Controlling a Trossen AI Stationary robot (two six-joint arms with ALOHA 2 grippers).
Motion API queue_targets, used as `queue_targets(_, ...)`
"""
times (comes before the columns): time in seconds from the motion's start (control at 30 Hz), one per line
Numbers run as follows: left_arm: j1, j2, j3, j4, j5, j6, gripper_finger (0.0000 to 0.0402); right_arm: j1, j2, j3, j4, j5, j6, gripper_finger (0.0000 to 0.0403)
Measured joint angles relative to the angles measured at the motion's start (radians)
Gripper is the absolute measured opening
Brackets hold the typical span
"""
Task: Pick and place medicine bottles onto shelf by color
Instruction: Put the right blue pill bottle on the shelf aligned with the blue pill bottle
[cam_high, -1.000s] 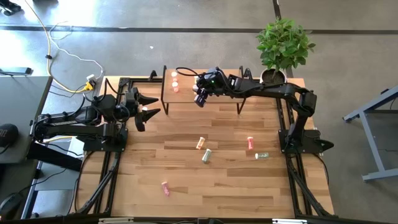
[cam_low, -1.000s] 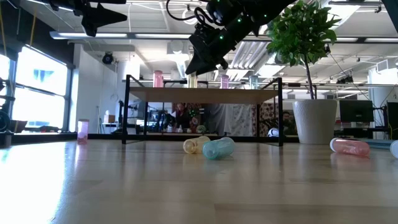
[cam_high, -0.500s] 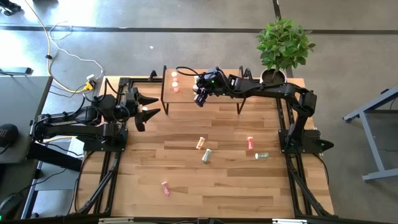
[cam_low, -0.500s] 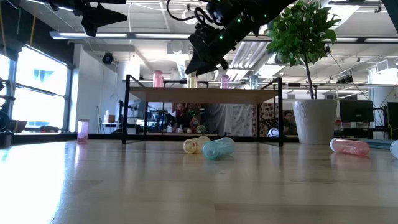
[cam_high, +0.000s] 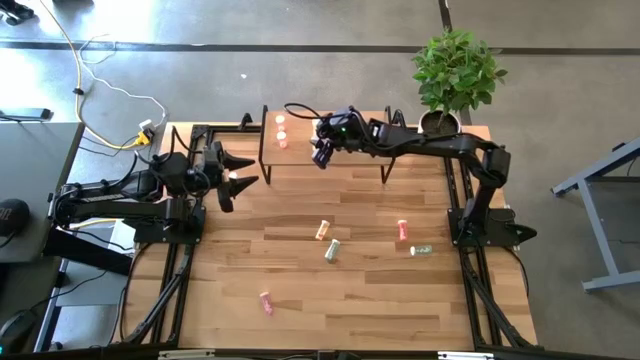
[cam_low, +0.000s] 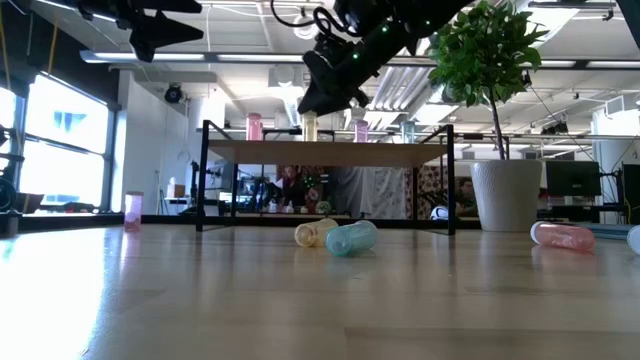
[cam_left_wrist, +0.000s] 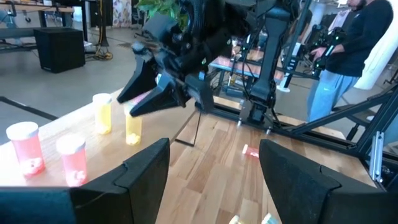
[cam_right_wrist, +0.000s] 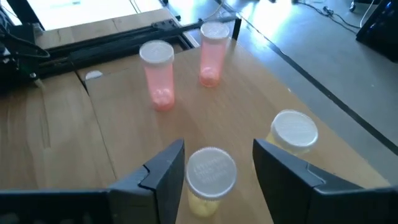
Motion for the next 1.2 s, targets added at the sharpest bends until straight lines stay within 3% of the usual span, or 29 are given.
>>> queue_targets(0.53,0.000,0.000,0.000,-0.008,-0.005,0.020,0.0239,0.036,-0.115,0.001,-0.062,0.000,0.070,0.0181)
queue_targets(0.97,0.000,0.000,0.000,-0.016,-0.087,0.045,0.0239,0.178,-0.234,0.001,-0.421,-0.053,0.512,0.0181)
queue_targets(1.2,0.000,0.000,0.000,-0.016,-0.083,0.045,0.0239,0.246,-0.257,0.001,-0.650,-0.131,0.591,0.0181)
